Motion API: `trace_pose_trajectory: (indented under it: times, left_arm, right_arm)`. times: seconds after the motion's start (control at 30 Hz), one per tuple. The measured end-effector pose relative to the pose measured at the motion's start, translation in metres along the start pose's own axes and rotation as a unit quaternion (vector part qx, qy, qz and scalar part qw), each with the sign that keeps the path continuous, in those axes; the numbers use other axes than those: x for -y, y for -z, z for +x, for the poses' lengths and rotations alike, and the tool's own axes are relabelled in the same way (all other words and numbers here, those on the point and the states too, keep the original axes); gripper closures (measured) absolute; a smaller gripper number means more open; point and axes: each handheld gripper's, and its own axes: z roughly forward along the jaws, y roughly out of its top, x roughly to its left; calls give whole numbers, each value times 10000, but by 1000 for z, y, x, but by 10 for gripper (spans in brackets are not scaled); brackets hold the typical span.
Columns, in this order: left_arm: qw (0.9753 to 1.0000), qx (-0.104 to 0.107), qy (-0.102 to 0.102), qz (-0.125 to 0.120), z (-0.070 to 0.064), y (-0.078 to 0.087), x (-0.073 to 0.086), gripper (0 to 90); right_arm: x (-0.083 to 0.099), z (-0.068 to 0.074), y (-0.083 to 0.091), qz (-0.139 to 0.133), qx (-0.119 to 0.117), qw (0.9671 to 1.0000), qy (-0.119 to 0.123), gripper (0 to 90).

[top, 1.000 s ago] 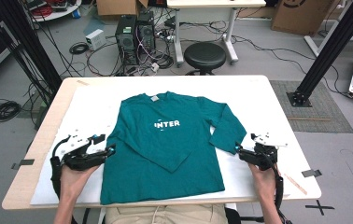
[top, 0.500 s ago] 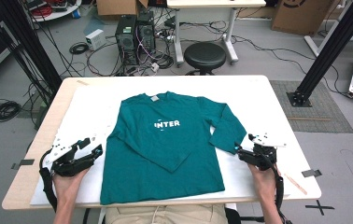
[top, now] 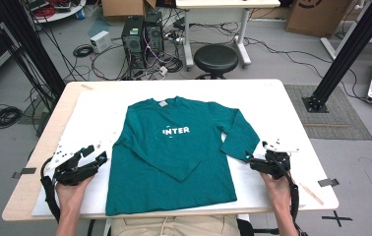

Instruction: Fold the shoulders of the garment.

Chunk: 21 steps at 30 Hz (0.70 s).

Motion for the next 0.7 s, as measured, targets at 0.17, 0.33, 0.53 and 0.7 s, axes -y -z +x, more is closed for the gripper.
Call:
trace_pose_trajectory:
  times: [0.17, 0.33, 0.53, 0.7]
  left_arm:
    - [10000, -39, 34, 65, 1, -1, 0, 379]
    - [9999, -64, 62, 65, 0, -2, 0, 379]
    - [9999, -77, 61, 91, 0, -2, -1, 380]
    - [9999, -88, 41, 122, 0, -2, -1, 380]
  right_arm:
    - [-7, 6, -5, 205, -547, 9982, -124, 348]
    - [-17, 18, -14, 438, -719, 9963, 155, 380]
    - [-20, 25, -21, 706, -838, 9933, 372, 435]
    - [-19, 28, -27, 901, -810, 9913, 515, 440]
